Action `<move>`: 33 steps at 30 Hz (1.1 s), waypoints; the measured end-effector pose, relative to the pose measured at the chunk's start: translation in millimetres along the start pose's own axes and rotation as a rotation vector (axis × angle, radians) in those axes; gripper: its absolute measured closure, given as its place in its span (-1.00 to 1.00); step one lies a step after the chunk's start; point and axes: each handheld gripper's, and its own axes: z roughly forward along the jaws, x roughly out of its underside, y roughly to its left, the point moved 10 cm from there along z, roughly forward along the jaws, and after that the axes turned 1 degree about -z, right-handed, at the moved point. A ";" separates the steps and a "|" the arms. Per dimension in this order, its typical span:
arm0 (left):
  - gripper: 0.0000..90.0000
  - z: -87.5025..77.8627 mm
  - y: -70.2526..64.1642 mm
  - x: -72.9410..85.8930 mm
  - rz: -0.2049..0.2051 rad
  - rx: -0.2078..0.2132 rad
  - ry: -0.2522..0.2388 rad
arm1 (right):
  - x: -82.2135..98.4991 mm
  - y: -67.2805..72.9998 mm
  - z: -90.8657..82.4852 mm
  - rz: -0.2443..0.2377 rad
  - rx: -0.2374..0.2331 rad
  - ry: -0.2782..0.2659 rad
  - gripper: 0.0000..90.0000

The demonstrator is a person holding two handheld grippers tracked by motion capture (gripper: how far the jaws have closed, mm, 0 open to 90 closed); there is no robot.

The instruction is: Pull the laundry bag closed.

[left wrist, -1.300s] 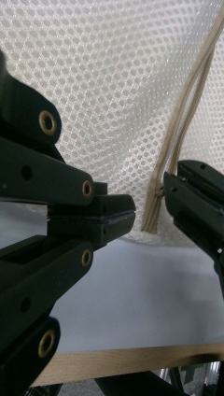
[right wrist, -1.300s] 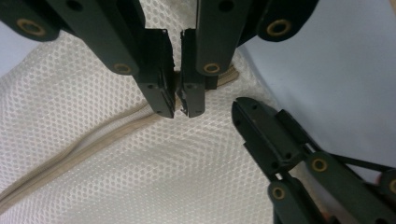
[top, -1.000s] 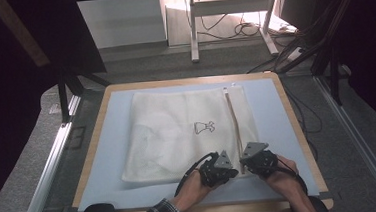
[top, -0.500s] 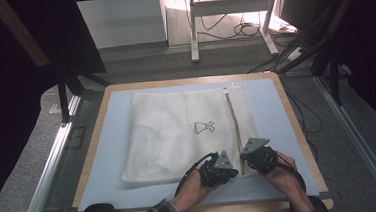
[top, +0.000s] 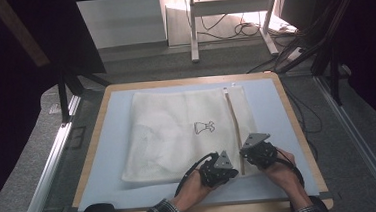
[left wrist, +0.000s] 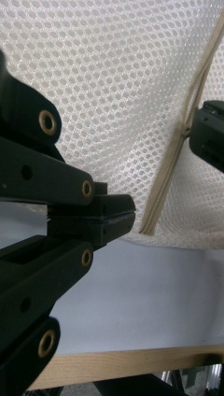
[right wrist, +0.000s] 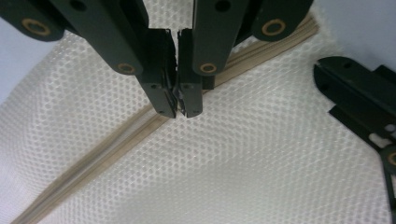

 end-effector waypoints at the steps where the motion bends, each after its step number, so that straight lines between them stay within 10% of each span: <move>1: 1.00 0.0 0.1 0.0 -0.003 0.001 0.000 | -0.3 -1.2 0.5 -0.003 -0.001 0.001 0.90; 33: 1.00 0.4 -2.3 -0.5 -0.021 -0.026 0.005 | -11.5 -24.6 15.6 -0.031 0.041 0.021 0.90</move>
